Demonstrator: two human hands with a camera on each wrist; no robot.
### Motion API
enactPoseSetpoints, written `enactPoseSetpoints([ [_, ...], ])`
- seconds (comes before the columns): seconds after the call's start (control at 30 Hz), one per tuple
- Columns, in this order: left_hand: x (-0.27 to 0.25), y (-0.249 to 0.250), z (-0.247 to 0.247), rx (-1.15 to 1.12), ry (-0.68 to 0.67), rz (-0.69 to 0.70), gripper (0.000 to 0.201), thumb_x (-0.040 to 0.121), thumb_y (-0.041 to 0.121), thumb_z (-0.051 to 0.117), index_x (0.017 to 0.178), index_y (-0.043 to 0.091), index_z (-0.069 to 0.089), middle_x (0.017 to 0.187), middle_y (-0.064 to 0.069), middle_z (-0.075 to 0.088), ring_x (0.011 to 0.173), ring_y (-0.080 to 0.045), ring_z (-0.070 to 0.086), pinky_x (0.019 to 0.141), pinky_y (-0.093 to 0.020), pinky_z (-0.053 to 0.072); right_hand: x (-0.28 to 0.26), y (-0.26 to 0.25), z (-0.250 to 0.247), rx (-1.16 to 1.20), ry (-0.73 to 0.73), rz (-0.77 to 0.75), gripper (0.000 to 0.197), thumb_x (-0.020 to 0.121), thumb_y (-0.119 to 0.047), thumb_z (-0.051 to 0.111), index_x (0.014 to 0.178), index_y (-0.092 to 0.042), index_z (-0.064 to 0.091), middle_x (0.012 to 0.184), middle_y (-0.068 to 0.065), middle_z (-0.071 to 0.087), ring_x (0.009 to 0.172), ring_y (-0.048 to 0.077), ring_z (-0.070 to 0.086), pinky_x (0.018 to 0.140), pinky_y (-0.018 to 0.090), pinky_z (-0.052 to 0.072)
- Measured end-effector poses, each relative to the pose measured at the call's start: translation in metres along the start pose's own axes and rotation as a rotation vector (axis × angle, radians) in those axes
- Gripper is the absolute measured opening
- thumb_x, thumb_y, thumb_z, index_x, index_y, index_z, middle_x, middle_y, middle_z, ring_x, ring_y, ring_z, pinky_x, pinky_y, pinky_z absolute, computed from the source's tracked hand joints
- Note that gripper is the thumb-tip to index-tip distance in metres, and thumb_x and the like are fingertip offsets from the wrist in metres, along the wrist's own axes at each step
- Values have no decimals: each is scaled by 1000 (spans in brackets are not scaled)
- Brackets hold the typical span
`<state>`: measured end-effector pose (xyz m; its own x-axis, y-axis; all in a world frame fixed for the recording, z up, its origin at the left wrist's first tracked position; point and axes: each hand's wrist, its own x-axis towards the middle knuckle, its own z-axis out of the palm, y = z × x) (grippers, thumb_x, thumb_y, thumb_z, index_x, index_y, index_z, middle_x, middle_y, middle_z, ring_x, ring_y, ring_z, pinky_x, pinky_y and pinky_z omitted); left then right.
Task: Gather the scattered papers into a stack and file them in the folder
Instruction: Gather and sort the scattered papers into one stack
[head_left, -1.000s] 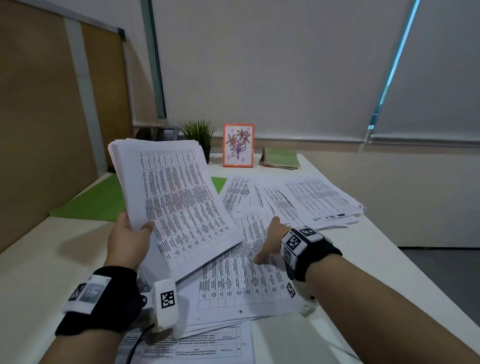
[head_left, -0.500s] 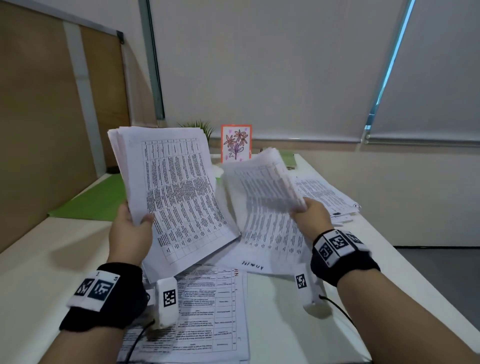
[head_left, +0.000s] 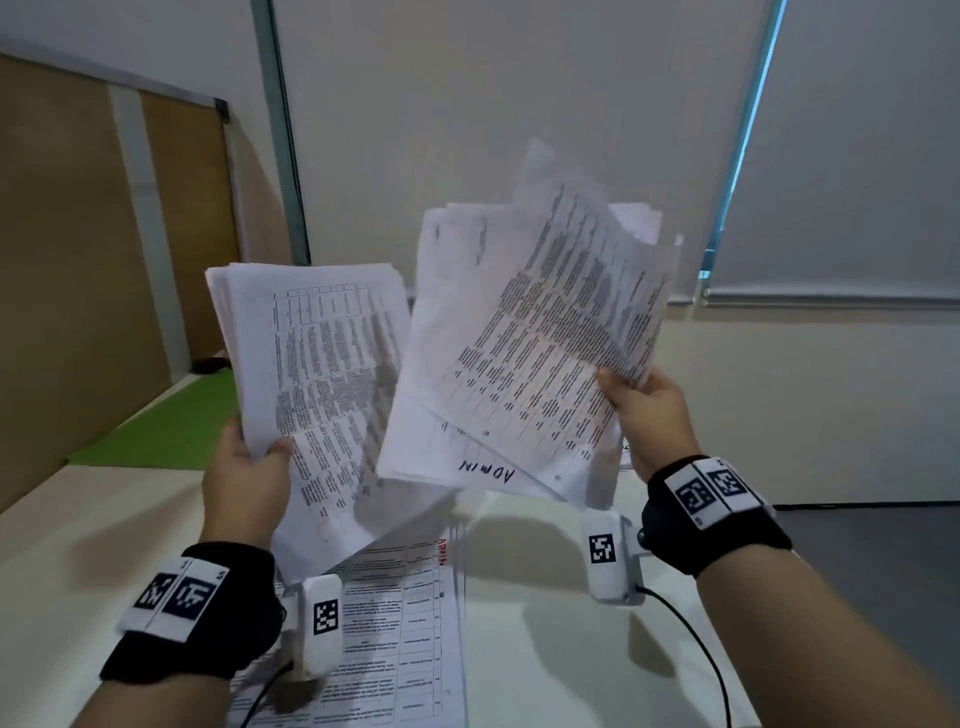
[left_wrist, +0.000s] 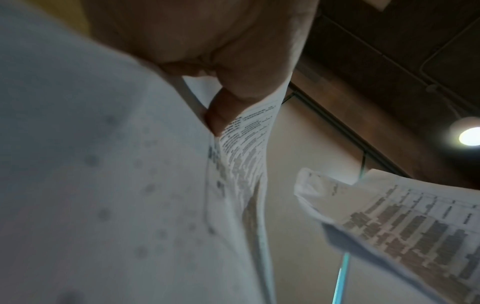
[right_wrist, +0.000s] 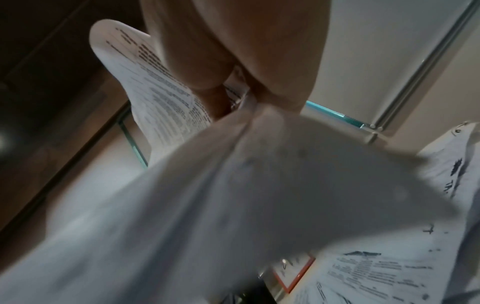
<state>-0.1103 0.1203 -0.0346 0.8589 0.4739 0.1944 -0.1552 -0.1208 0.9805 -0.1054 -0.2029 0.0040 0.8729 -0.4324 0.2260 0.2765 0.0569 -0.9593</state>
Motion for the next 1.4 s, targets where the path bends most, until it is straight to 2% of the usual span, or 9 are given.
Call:
enactPoseSetpoints([
  [0.3, -16, 8, 29, -273, -333, -81, 41, 86, -9, 48, 109, 21, 63, 97, 0, 73, 94, -26, 65, 76, -35, 50, -18, 17, 22, -11, -212, 127, 35, 88, -9, 60, 122, -12, 52, 118, 2, 65, 110, 19, 60, 96, 33, 46],
  [0.47, -38, 20, 40, -257, -397, -160, 54, 92, 63, 22, 95, 31, 67, 81, 6, 76, 74, -7, 71, 75, -32, 54, -25, 27, 21, -61, -244, 137, 59, 83, -10, 68, 132, -19, 35, 132, 0, 54, 115, 18, 56, 102, 42, 44],
  [0.53, -41, 22, 44, -206, -437, -152, 75, 74, 85, 29, 118, 34, 61, 115, 3, 70, 109, -16, 64, 96, -44, 48, -30, 30, 22, -116, -221, 95, 68, 84, -11, 68, 138, -23, 29, 131, -9, 44, 121, 13, 46, 106, 41, 37],
  [0.7, -41, 31, 51, -79, -394, 88, 21, 94, 27, 52, 113, 36, 51, 102, 19, 62, 96, -4, 60, 83, -30, 49, -40, 24, 29, -92, -107, -99, 47, 85, -6, 65, 119, -27, 39, 112, -11, 60, 106, 12, 60, 95, 39, 50],
  [0.8, -41, 43, 48, -110, -399, 129, 29, 95, 38, 42, 119, 25, 49, 112, 4, 61, 112, -24, 57, 98, -42, 44, -43, 14, 30, -80, -128, -169, 60, 82, -8, 70, 125, -27, 33, 116, -13, 58, 106, 8, 60, 92, 34, 51],
  [0.9, -37, 46, 43, -235, -441, 100, 70, 77, 75, 42, 130, 30, 48, 126, 10, 59, 119, -12, 54, 103, -43, 41, -45, 10, 25, -110, -134, -205, 70, 80, -16, 73, 130, -34, 26, 114, -14, 57, 102, 5, 61, 84, 23, 51],
  [1.0, -36, 45, 44, -243, -417, 131, 77, 70, 59, 67, 132, 25, 38, 117, 11, 60, 109, -13, 59, 94, -41, 47, -47, 13, 20, -81, -133, -217, 66, 83, -16, 70, 129, -35, 27, 108, -6, 58, 90, 8, 66, 64, 14, 53],
  [1.13, -40, 34, 48, -156, -362, 157, 61, 84, 18, 65, 133, 16, 28, 113, 10, 53, 113, -20, 53, 102, -42, 43, -51, 21, 18, -69, -194, -183, 60, 85, -15, 67, 129, -30, 29, 110, -4, 62, 94, 6, 67, 73, 19, 56],
  [1.4, -41, 32, 54, -211, -331, 184, 39, 90, 12, 57, 121, 22, 35, 108, 12, 58, 102, -12, 59, 95, -37, 46, -56, 21, 23, -114, -173, -183, 36, 92, -20, 58, 123, -24, 41, 107, -14, 61, 98, -2, 60, 78, 18, 51],
])
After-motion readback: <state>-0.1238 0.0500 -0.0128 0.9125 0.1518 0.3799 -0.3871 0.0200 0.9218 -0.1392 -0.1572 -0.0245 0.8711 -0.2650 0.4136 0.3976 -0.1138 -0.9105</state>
